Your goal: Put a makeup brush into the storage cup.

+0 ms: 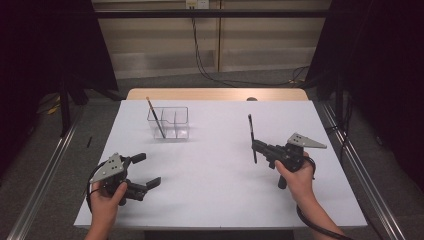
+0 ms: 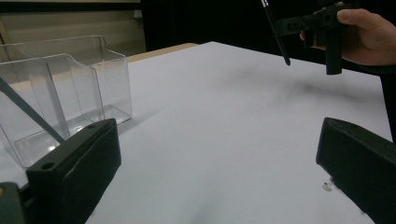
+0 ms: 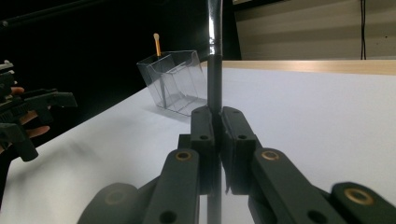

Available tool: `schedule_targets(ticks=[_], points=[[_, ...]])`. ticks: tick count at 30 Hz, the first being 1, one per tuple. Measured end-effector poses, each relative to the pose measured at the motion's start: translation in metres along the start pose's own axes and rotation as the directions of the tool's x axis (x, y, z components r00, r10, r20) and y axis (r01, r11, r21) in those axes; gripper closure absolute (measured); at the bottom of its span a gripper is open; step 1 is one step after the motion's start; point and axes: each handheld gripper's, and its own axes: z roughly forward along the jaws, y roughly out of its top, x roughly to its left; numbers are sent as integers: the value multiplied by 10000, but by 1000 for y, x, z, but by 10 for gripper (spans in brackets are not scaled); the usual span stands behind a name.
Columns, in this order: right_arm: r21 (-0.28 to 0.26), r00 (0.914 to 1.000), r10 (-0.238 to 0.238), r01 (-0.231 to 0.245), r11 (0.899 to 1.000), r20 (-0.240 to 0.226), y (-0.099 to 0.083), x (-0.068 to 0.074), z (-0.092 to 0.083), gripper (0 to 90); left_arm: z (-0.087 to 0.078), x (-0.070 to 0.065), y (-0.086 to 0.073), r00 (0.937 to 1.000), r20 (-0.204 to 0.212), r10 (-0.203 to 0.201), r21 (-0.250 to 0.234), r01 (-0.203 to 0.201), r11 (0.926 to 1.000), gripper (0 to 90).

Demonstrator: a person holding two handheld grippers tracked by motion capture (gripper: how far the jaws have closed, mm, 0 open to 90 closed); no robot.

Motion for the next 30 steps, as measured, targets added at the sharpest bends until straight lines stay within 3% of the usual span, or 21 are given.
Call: schedule_targets(ticks=[30], points=[[111, 9948, -342, 354, 9993, -955, -8, 25, 15, 847, 7, -2, 0, 9999, 156, -72, 60, 71, 10000, 0]])
